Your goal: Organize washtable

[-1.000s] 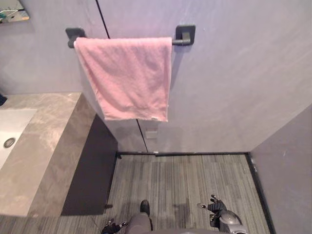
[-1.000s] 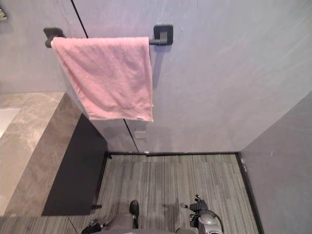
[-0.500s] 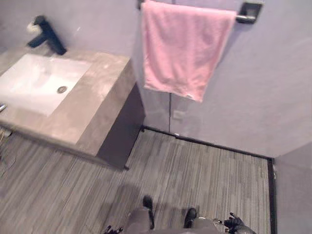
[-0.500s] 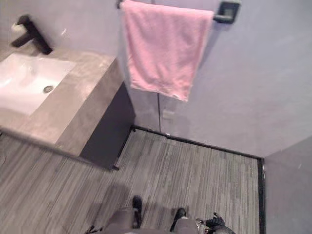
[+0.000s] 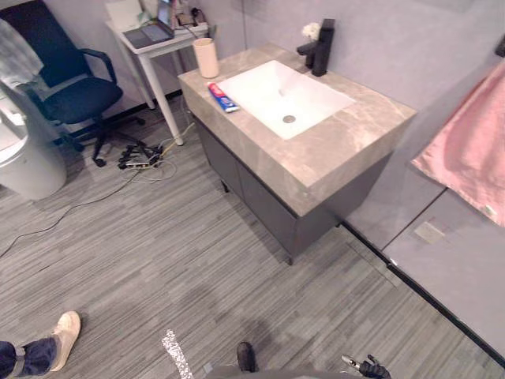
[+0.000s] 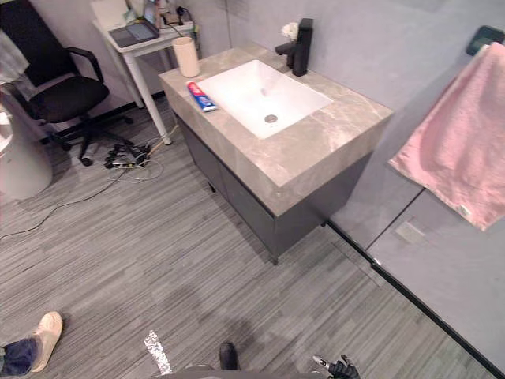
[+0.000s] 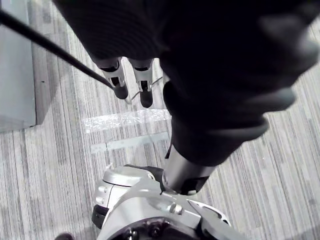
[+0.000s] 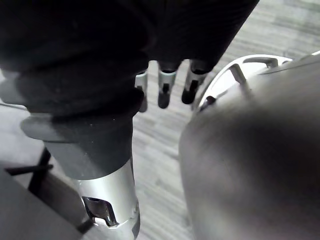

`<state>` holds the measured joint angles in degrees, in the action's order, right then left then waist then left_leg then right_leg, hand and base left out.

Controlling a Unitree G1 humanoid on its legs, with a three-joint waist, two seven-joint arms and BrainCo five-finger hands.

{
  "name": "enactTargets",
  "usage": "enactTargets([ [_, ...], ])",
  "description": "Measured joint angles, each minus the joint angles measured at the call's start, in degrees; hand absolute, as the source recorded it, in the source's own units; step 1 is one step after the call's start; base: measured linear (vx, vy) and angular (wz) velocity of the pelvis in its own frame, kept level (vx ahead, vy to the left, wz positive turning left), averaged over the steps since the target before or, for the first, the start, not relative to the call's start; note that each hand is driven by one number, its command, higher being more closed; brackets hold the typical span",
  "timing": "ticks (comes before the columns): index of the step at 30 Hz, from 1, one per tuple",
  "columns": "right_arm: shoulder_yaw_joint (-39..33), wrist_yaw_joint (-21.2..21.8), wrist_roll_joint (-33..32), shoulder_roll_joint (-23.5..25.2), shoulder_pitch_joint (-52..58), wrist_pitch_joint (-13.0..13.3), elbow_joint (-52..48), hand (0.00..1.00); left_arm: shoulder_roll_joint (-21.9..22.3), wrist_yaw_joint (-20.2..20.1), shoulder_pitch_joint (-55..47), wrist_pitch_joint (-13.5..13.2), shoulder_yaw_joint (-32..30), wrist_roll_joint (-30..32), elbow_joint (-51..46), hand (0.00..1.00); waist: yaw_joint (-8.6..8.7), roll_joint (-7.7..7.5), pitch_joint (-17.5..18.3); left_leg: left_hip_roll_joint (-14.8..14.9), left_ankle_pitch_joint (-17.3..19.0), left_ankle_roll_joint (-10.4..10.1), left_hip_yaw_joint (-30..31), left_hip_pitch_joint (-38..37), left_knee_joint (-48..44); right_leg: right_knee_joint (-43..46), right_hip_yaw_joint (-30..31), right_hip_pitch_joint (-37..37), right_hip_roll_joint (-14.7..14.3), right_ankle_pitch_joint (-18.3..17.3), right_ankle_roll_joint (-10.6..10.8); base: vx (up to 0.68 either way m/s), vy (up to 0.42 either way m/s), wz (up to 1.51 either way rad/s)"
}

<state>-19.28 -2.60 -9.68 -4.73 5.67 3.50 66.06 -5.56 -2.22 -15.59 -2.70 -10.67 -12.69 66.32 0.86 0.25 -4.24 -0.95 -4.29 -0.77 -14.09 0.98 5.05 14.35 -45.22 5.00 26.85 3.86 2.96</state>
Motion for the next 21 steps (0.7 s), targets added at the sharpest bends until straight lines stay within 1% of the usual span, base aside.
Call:
enactTargets([
  [1,0.0,-0.1,0.0,0.4,0.0,-0.1,-0.1,0.0,-0.2,0.0,0.1,0.0,0.1,0.1,0.0,0.0,-0.13,-0.15,0.0,-0.4,-0.3,0.5,0.1,-0.2,0.2,1.2,0.4,0.0,0.7,0.2,-0.3,0.05,0.14,0.29],
  [2,0.0,-0.3,0.1,1.0,0.1,0.0,-0.1,0.0,-0.4,0.0,0.1,-0.1,1.0,0.3,0.0,0.0,-0.21,-0.95,-0.1,-1.1,-0.3,0.5,1.1,-1.0,0.3,3.4,1.3,0.0,2.0,0.9,-1.3,0.06,0.109,0.42],
  [3,-0.3,-0.7,0.1,1.6,0.3,0.1,-1.1,0.0,-0.9,0.0,0.4,-0.1,1.5,0.5,0.0,0.0,-0.01,-1.35,-0.2,-1.5,-0.5,0.9,2.6,-1.5,0.2,6.1,2.8,-0.5,2.9,1.8,-2.6,0.08,0.087,0.53],
  [4,-0.5,-0.7,0.1,1.9,0.6,0.1,-1.7,0.0,-1.1,0.1,0.6,-0.1,1.6,0.5,0.0,0.0,-0.01,-0.76,-0.5,-1.5,-0.6,1.5,3.5,-1.5,0.2,7.3,4.6,-1.3,2.8,1.3,-2.5,0.07,0.041,0.69],
  [5,-0.4,-0.6,0.0,2.4,1.0,0.0,-2.6,0.0,-1.3,0.3,1.2,-0.2,1.6,0.5,0.0,0.0,0.13,-1.04,-0.5,-1.2,-0.7,2.1,5.5,-1.4,0.2,7.1,10.5,-1.6,-0.1,-4.6,-0.6,0.03,0.009,0.62],
  [6,-0.4,-0.5,-0.1,2.4,1.1,0.0,-2.6,0.0,-1.3,0.4,1.4,-0.4,1.6,0.6,0.0,0.0,0.12,-1.06,-0.5,-1.0,-0.7,2.2,6.4,-1.4,0.1,6.7,14.0,-1.8,-2.0,-7.1,-0.3,0.0,-0.014,0.8],
  [7,-0.4,-0.3,-0.7,2.5,1.1,-0.1,-2.2,0.0,-1.3,0.9,1.5,-0.5,1.6,0.5,0.0,0.0,0.17,-1.05,-0.5,-0.7,-0.7,2.6,8.4,-1.5,0.2,5.9,21.7,-2.2,-7.0,-11.1,0.7,-0.03,-0.047,0.79],
  [8,-0.5,-0.2,-1.5,2.6,1.2,-0.1,-2.2,0.0,-1.3,1.0,1.6,-0.5,1.5,0.5,0.1,0.0,0.48,-1.06,-0.5,-0.8,-1.1,3.3,9.9,-1.5,0.5,5.5,26.0,-2.3,-10.4,-13.2,1.3,-0.03,-0.079,1.04],
  [9,-0.4,-0.1,-2.2,2.8,1.4,0.0,-1.9,0.0,-1.4,1.0,1.5,-0.4,1.5,0.6,0.3,0.0,1.0,-1.23,-0.6,-1.3,-1.3,3.5,11.7,-1.5,0.6,5.3,29.7,-2.3,-14.4,-14.5,1.3,-0.03,-0.114,1.06],
  [10,-0.4,0.1,-2.5,3.0,1.4,0.0,-1.5,0.0,-1.5,1.0,1.3,-0.4,1.0,0.6,0.6,0.0,1.4,-1.9,-0.7,-2.1,-1.3,3.5,12.3,-1.6,0.7,3.8,30.7,-2.1,-17.1,-15.2,0.9,-0.03,-0.13,0.81],
  [11,-0.3,0.2,-2.4,3.1,1.3,0.0,-0.9,0.0,-1.3,1.0,0.8,-0.4,0.9,0.7,0.7,0.0,1.14,-2.08,-0.6,-2.5,-1.3,3.5,12.1,-1.8,0.7,2.7,29.8,-0.9,-16.9,-16.1,0.7,-0.01,-0.105,0.4],
  [12,-0.3,0.3,-2.0,3.1,1.3,0.1,-0.6,0.0,-1.1,1.0,0.6,-0.4,1.0,0.8,0.7,0.0,1.15,-2.27,-0.7,-2.6,-1.3,3.4,12.1,-1.8,0.7,1.3,30.3,-0.2,-17.2,-16.2,0.9,-0.01,-0.096,0.07],
  [13,-0.2,0.3,-1.5,3.1,1.3,0.3,-0.6,0.0,-0.9,1.0,0.4,-0.3,1.0,1.1,0.8,0.0,1.19,-2.47,-0.7,-2.7,-1.7,2.9,12.2,-1.6,0.8,-1.5,31.1,0.9,-17.8,-17.0,1.2,-0.02,-0.08,0.07],
  [14,-0.1,0.2,-1.4,2.8,1.3,0.5,-0.7,0.0,-0.6,1.0,0.4,-0.2,1.0,1.1,1.3,0.0,1.31,-2.14,-1.0,-2.6,-2.2,2.2,12.5,-1.6,0.8,-2.7,31.0,1.1,-18.4,-16.9,0.9,-0.03,-0.085,0.11],
  [16,0.5,0.2,-0.4,2.4,1.4,0.5,-0.6,0.0,-0.4,1.1,0.4,-0.3,0.9,1.1,1.5,0.0,1.34,-2.06,-0.9,-1.9,-3.1,1.3,13.1,-1.9,0.8,-3.1,30.3,1.3,-18.8,-17.0,0.8,0.0,-0.096,0.17],
  [18,2.0,0.4,0.1,2.2,2.2,0.4,0.1,0.0,-0.5,1.1,0.2,-0.3,-0.7,-0.4,1.7,0.0,1.27,-3.06,-1.0,-1.6,-3.9,1.0,14.6,-1.8,0.9,-3.6,27.9,2.4,-19.2,-16.9,1.1,0.02,-0.123,0.35],
  [19,2.1,0.3,0.2,2.2,2.1,0.4,0.2,0.0,-0.4,1.1,0.0,-0.3,-0.9,-0.7,1.7,0.0,1.26,-3.2,-1.0,-1.6,-3.9,0.9,14.8,-1.9,0.9,-3.8,27.8,2.6,-19.2,-16.9,1.2,0.04,-0.092,0.35],
  [21,2.3,0.4,0.2,2.7,2.1,0.4,0.8,0.0,-0.5,1.2,-0.5,-0.4,-1.4,-3.7,1.7,0.0,0.72,-4.21,-1.0,-1.8,-4.3,1.3,15.6,-1.6,0.9,-4.7,26.7,3.4,-19.4,-16.9,1.2,0.04,-0.067,0.24],
])
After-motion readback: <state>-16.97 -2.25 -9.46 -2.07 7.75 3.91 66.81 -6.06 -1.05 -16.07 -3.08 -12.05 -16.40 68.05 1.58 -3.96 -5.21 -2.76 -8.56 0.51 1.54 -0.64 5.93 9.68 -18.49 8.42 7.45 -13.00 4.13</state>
